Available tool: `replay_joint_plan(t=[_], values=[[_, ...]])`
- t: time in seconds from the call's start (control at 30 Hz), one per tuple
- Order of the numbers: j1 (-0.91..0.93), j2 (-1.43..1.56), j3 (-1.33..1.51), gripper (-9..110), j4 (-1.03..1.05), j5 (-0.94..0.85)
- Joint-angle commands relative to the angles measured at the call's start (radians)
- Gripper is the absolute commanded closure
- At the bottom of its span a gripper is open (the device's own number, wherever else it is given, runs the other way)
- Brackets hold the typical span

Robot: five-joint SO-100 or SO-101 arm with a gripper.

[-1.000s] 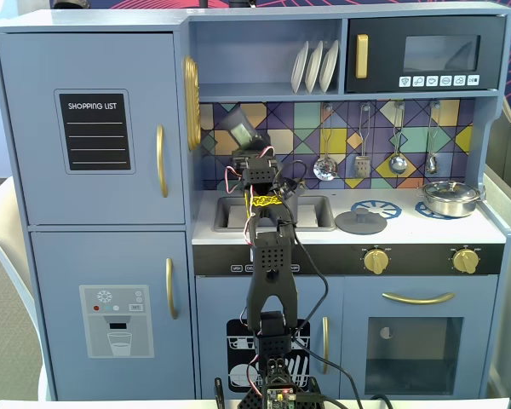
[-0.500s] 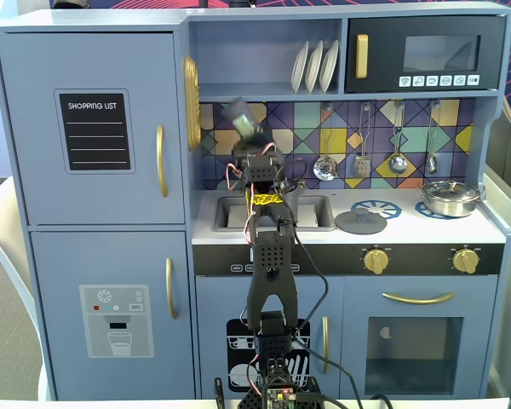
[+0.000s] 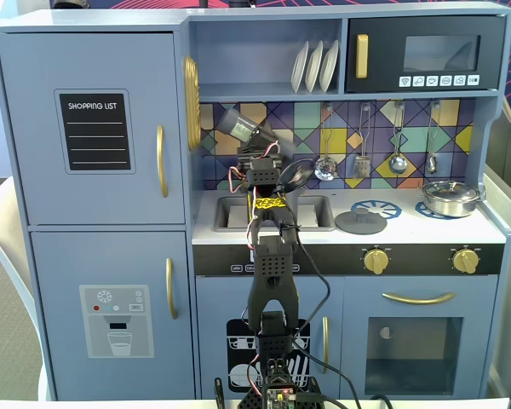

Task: Put salt in the gray recipient

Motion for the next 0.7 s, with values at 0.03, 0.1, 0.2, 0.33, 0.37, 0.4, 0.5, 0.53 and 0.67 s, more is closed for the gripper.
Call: replay_joint_plan(t=[0.03, 0.1, 0.2, 0.33, 0.37, 0.4, 0.5, 0.53, 0.67], values=[[0.201, 0.094, -0.107, 101, 0.097, -0.795], [0.308, 0.095, -0.120, 101, 0.107, -1.032], [0.497, 0.069, -0.120, 101, 0.037, -1.328], [0.667, 0.002, -0.118, 101, -0.121, -1.638], [0.696, -0.017, -0.117, 101, -0.150, -1.698], [0.718, -0.035, -0.117, 101, -0.167, -1.743], [0.764, -0.063, -0.058, 101, -0.213, -1.887], [0.775, -0.064, -0.017, 101, -0.272, -1.917], [0.799, -0.087, 0.097, 101, -0.374, -1.991]])
